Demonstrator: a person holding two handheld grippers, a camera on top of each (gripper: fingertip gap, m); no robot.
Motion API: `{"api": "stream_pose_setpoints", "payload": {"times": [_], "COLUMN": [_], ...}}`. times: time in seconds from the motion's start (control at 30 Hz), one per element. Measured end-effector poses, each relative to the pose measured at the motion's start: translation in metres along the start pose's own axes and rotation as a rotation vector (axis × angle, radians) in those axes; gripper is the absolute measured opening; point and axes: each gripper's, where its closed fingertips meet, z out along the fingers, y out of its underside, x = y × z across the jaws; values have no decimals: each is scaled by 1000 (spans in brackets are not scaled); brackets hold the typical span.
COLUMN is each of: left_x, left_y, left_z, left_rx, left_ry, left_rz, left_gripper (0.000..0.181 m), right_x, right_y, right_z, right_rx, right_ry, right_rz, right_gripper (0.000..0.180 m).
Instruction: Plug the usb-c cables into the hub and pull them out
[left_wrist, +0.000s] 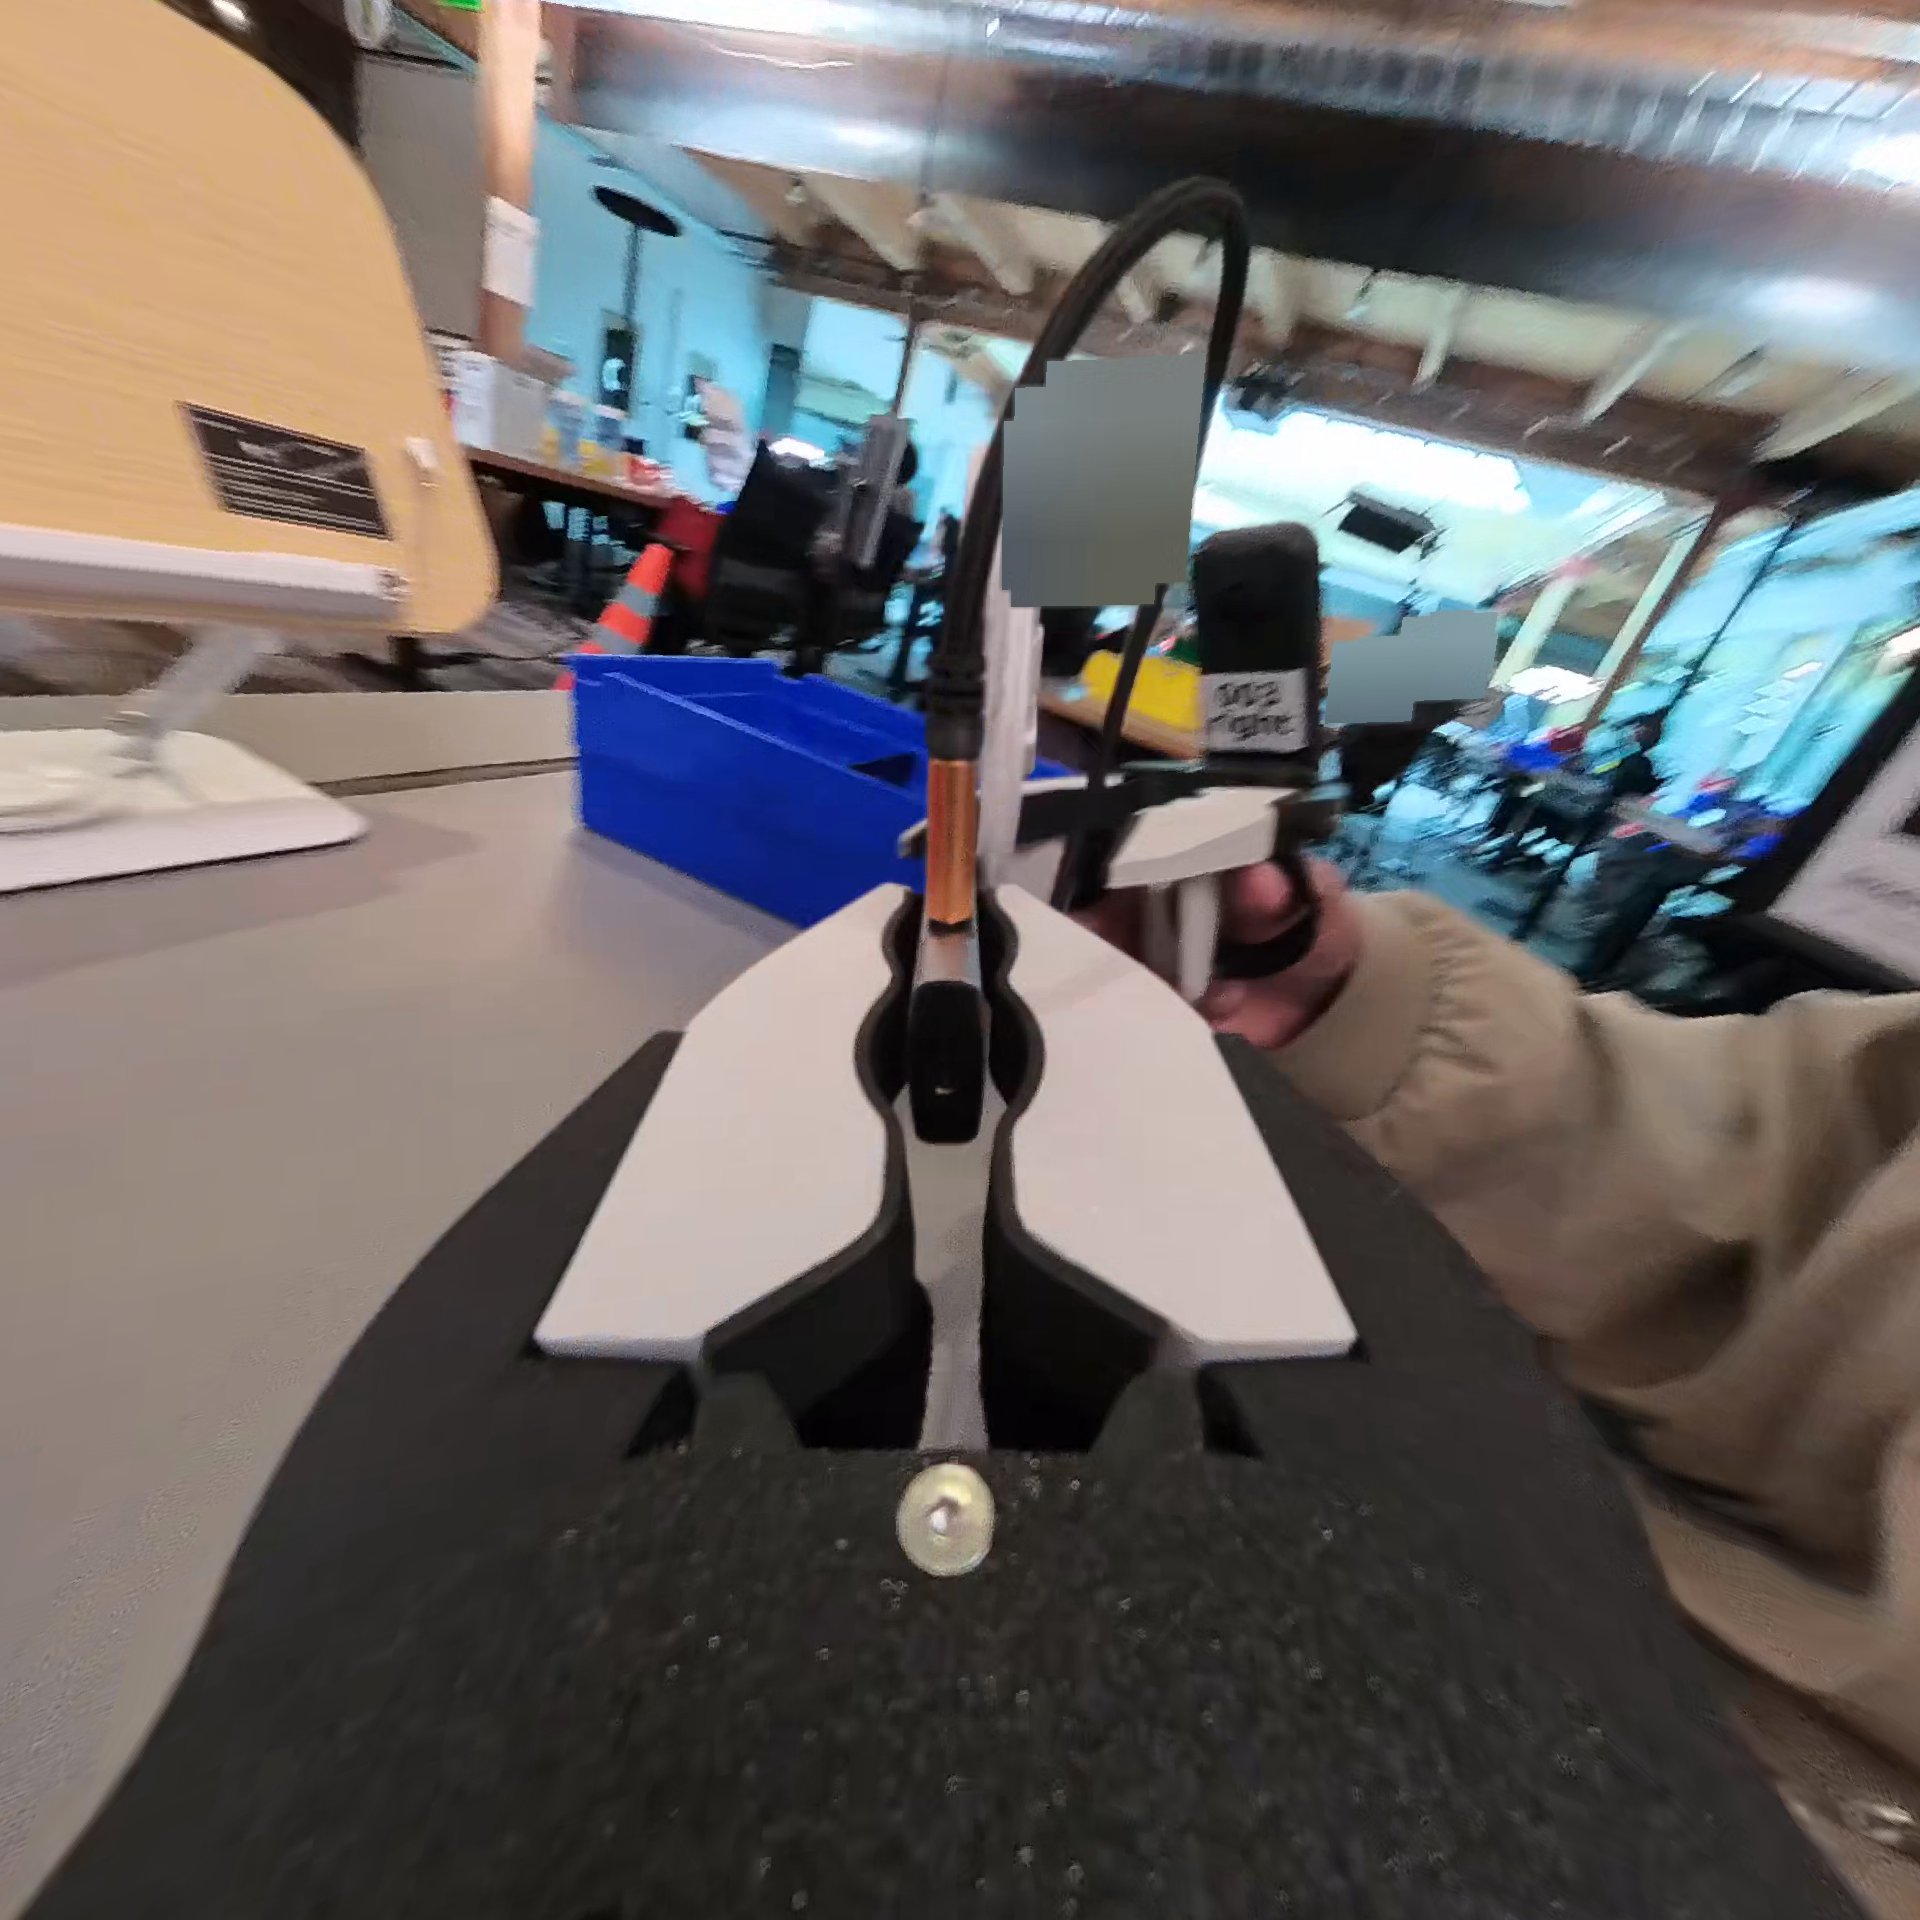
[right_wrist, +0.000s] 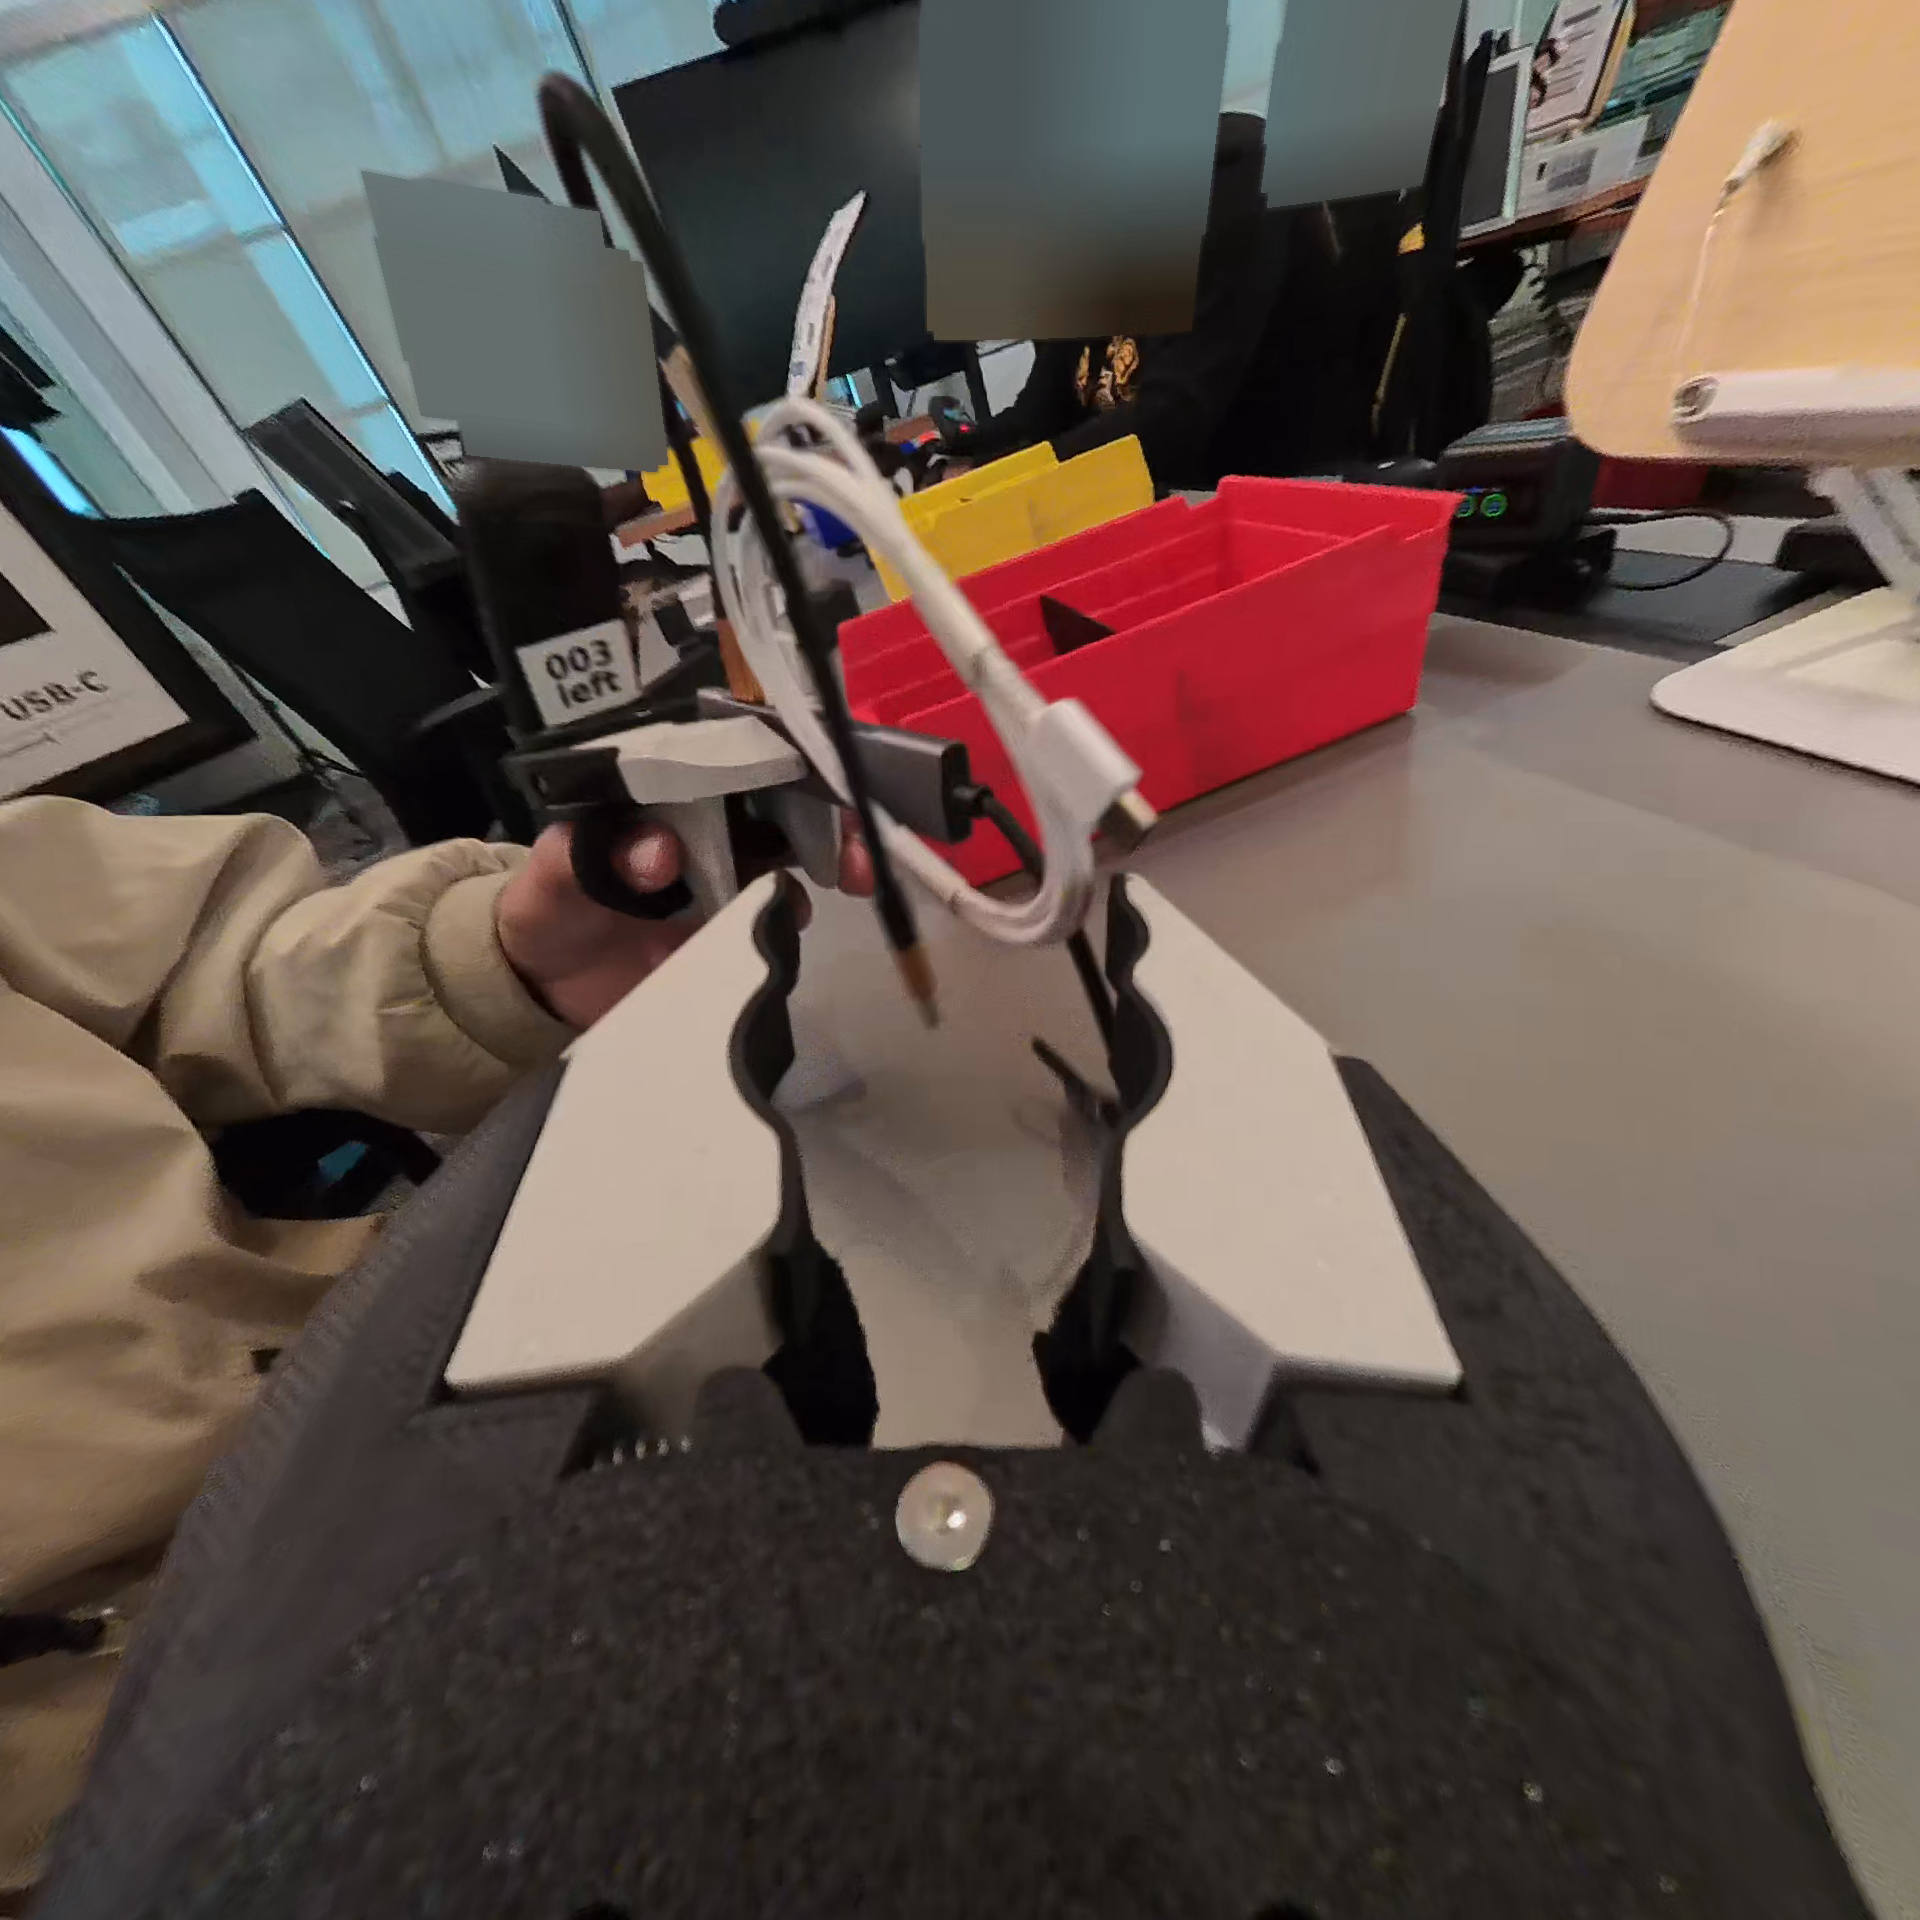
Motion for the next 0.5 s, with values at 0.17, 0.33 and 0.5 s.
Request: {"api": "stream_pose_setpoints", "payload": {"times": [0.17,0.33,0.5], "left_x": [25,29,26], "left_y": [3,9,7], "left_z": [6,9,8], "left_rx": [34,20,14], "left_ry": [170,256,249], "left_rz": [-173,-278,-295], "left_gripper": [9,9,40], "right_x": [-18,-36,-36], "right_y": [-2,0,-2], "right_z": [7,6,2], "right_rx": [23,4,2], "right_ry": [-112,-236,-256], "right_rz": [80,122,159], "right_gripper": [52,18,12]}}
